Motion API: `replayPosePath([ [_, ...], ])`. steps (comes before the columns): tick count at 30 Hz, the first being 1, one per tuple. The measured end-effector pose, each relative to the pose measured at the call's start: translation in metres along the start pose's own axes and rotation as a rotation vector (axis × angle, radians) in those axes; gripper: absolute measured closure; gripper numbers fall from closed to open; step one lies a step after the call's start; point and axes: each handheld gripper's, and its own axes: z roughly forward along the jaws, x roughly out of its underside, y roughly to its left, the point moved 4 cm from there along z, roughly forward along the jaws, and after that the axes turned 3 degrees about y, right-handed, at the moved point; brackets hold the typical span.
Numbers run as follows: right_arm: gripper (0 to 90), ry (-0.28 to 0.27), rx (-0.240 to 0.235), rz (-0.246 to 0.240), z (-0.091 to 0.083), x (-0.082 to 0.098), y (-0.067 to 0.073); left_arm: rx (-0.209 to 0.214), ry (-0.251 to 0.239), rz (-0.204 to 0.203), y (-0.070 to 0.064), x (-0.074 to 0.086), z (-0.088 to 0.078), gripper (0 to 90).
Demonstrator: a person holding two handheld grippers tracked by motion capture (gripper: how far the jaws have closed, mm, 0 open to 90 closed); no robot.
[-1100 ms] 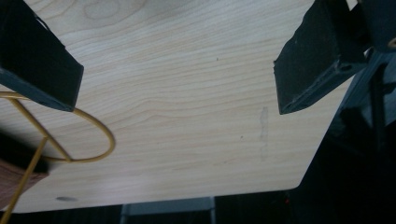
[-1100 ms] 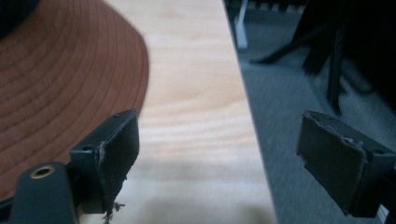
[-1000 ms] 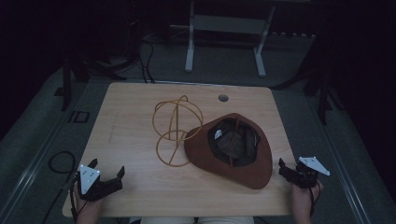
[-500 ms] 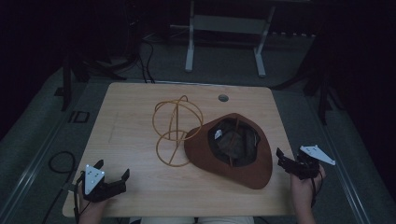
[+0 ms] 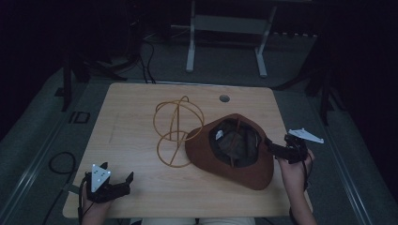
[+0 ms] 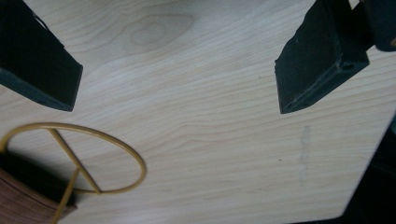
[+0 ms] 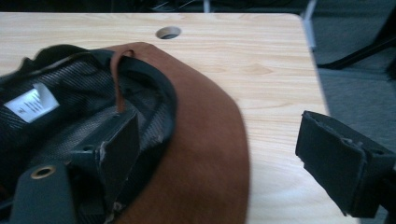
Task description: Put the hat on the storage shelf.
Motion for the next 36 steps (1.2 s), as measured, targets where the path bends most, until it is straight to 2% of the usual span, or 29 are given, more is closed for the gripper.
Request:
replayPosePath([
  [2,13.5,0.013,-0.014,0.007,0.006,-0.005,0.004,0.005,0.016,0.005,-0.001,0.001,0.001,1.4],
  [4,13.5,0.016,-0.006,-0.001,0.011,-0.011,0.008,0.009,0.034,0.029,-0.003,0.002,0.003,1.5],
  [8,14.1,0.041,-0.015,-0.026,0.024,-0.019,0.016,0.027,0.036,0.043,-0.006,0.002,0.003,1.5],
  [12,14.7,0.055,-0.015,-0.037,0.033,-0.022,0.02,0.033,0.04,0.048,-0.007,0.002,0.003,1.4],
  [13,17.5,0.071,-0.025,-0.048,0.045,-0.024,0.026,0.038,0.043,0.046,-0.008,0.002,0.004,1.5],
  [16,18.2,0.085,-0.024,-0.056,0.053,-0.025,0.029,0.047,0.04,0.043,-0.008,0.002,0.003,1.5],
  [17,18.2,0.109,-0.02,-0.063,0.062,-0.024,0.03,0.052,0.04,0.041,-0.008,0.002,0.003,1.5],
  [18,18.2,0.109,-0.02,-0.063,0.062,-0.024,0.03,0.052,0.04,0.041,-0.008,0.002,0.003,1.5],
  [20,20.5,0.153,0.017,-0.099,0.076,-0.02,0.03,0.052,0.043,0.037,-0.008,0.002,0.004,1.5],
  [21,20.5,0.153,0.017,-0.099,0.076,-0.02,0.03,0.056,0.047,0.037,-0.007,0.003,0.005,1.5],
  [22,22.6,0.186,0.028,-0.096,0.085,-0.017,0.028,0.059,0.046,0.025,-0.007,0.003,0.005,1.5],
  [24,22.7,0.197,0.017,-0.079,0.091,-0.014,0.028,0.064,0.048,0.01,-0.004,0.003,0.005,1.5],
  [29,22.6,0.229,0.02,-0.078,0.099,-0.007,0.03,0.062,0.055,0.021,-0.005,0.004,0.005,1.5],
  [30,22.6,0.244,0.02,-0.081,0.101,-0.005,0.031,0.059,0.056,0.04,-0.007,0.003,0.005,1.5],
  [31,23.1,0.291,0.047,-0.1,0.111,0.005,0.034,0.054,0.058,0.044,-0.007,0.003,0.005,1.5],
  [32,23.1,0.291,0.047,-0.1,0.111,0.005,0.034,0.053,0.058,0.047,-0.008,0.003,0.005,1.5],
  [34,23.4,0.303,0.08,-0.113,0.116,0.01,0.035,0.054,0.062,0.05,-0.009,0.003,0.006,1.5],
  [36,25.2,0.307,0.111,-0.145,0.119,0.013,0.038,0.056,0.065,0.052,-0.009,0.004,0.006,1.5],
])
